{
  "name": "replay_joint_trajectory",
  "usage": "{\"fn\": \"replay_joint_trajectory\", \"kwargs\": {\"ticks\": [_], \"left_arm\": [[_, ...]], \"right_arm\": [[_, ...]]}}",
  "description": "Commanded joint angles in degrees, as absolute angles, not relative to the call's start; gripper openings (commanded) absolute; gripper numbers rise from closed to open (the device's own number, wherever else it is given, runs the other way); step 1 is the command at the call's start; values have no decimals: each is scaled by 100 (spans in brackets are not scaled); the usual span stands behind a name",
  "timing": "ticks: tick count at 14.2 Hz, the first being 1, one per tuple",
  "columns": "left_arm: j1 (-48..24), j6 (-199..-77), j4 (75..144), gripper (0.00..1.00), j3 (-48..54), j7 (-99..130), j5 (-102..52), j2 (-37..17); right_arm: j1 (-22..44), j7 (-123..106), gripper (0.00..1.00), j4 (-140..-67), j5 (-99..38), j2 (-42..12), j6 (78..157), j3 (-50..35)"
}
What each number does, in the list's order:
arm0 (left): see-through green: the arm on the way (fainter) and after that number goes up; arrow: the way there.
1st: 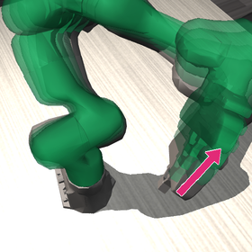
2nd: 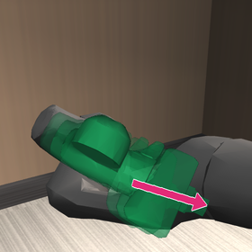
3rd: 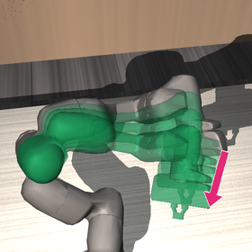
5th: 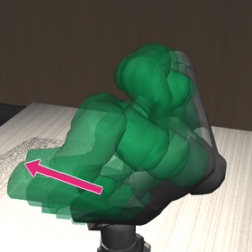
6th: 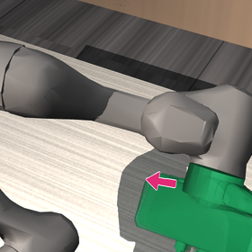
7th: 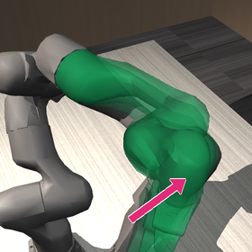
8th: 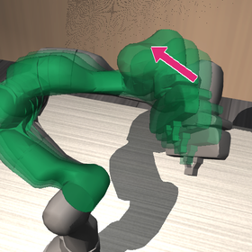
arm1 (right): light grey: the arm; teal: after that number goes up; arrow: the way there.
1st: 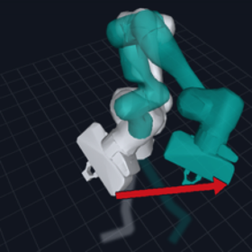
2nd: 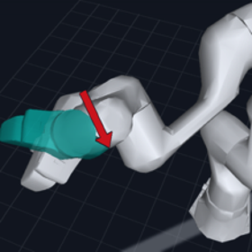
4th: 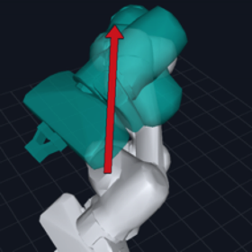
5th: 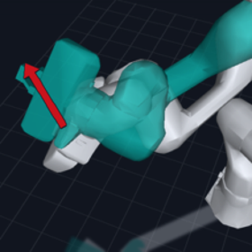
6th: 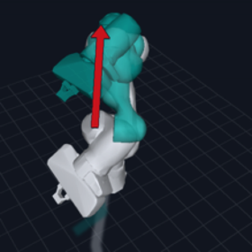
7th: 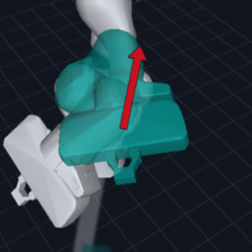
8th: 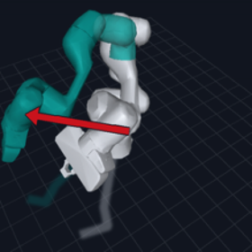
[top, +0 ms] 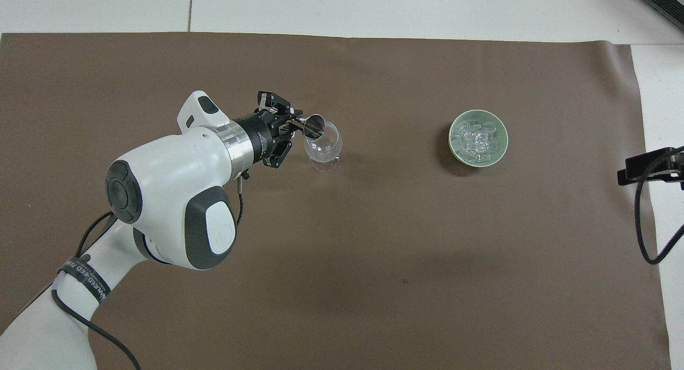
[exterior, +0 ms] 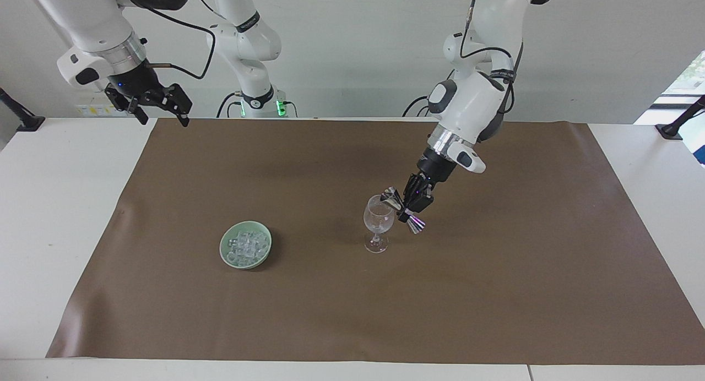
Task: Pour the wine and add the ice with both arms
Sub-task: 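Tilt the silver cup over the clear glass with the left gripper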
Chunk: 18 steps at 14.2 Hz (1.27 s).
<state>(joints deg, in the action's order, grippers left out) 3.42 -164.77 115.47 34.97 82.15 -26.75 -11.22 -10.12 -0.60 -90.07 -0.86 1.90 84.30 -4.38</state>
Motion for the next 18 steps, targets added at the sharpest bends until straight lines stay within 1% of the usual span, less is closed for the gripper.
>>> {"fn": "replay_joint_trajectory", "kwargs": {"ticks": [1,18], "left_arm": [[299,-16488,11646,0,3445,8314,-2374,-1020],[369,-16181,11575,0,3428,8314,-1214,-993]], "right_arm": [[-1046,-211,100,-9062,-105,237,8517,-457],[-1046,-211,100,-9062,-105,237,8517,-457]]}}
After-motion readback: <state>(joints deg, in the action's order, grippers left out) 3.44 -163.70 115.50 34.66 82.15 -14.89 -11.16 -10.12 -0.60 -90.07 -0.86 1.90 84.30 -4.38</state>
